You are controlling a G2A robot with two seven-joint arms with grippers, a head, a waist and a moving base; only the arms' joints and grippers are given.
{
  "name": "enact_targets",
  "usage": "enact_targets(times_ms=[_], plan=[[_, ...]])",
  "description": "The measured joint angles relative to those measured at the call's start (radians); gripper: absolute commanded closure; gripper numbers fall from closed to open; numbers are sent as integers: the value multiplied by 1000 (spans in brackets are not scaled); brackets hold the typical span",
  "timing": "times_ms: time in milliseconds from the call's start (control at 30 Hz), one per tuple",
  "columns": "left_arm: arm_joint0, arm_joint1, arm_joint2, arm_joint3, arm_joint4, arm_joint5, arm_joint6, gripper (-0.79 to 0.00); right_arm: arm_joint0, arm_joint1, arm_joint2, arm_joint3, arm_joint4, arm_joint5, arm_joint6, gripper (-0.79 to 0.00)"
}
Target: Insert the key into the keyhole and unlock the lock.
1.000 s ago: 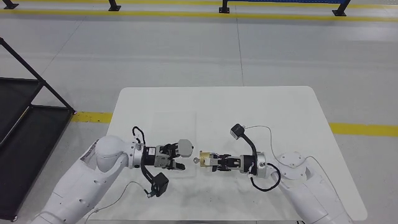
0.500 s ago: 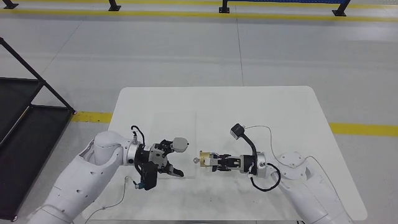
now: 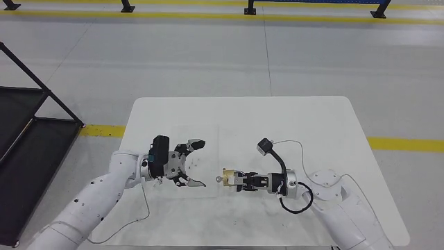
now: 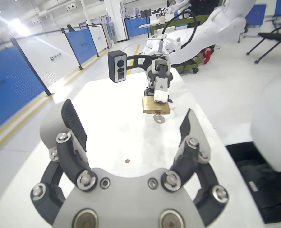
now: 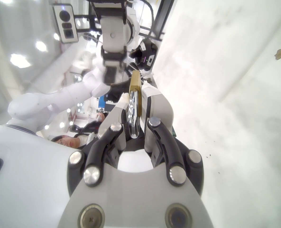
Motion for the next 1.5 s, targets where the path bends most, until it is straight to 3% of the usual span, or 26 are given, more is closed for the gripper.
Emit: enact_targets(times_ms=[200,533,733,867,1067,1300,1367,1500], plan=[[-68,37,177,27,-193,2,14,-785,0,0,0,0,0,0,0,0],[-60,36,180,33,-203,2,0,-785,0,0,0,0,0,0,0,0],[-63,46,273,42,-532,2,-179,-785,0,0,0,0,0,0,0,0],[-110,75,349,35,-843,2,-410,-785,0,0,0,0,0,0,0,0],[-161,112,398,49,-1240,2,-763,-785,0,0,0,0,0,0,0,0],[-207,131,448,57,-1607,11,-1155,-785,0,0,0,0,0,0,0,0],[-209,132,451,56,-1662,14,-1208,-785,0,0,0,0,0,0,0,0],[-208,132,450,57,-1634,14,-1177,-785,0,0,0,0,0,0,0,0]])
